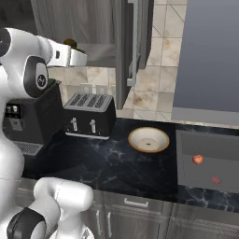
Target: Pick the avocados from the cabinet and place them in one bowl. Pick the peach from the sink and place it in the other bowl.
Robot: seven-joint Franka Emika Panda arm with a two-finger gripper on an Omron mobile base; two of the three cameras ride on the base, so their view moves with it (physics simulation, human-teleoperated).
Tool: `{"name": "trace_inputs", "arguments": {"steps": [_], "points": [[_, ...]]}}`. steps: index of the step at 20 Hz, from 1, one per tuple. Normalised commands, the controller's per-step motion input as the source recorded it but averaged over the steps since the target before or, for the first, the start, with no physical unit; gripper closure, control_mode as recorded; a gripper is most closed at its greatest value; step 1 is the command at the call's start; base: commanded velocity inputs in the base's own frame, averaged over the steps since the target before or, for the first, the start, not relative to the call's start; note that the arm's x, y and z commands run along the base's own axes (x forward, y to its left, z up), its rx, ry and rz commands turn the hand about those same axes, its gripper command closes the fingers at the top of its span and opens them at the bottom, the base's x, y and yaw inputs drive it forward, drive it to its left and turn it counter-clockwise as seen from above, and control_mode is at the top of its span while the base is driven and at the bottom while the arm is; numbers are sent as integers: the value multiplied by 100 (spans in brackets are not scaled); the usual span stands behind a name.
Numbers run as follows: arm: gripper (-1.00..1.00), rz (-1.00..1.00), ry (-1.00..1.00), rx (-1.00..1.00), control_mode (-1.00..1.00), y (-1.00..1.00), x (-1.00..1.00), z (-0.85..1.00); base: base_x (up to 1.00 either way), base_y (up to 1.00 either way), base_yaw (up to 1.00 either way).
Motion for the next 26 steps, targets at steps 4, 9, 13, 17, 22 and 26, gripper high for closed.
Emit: {"name": "trace_inputs", "arguments": {"steps": [4, 9, 13, 17, 22, 26], "points": [[100, 1, -8, 0, -100, -13, -100, -6, 0, 0, 0], [100, 2, -8, 0, -100, -9, -100, -5, 0, 0, 0], [100, 1, -5, 0, -100, -5, -100, -4, 0, 0, 0], [100, 0, -3, 0, -100, 0, -79, -11, 0, 0, 0], [100, 1, 0, 0, -100, -8, -82, -34, 0, 0, 0], [100, 3, -1, -1, -100, -27, -90, -41, 0, 0, 0]]}}
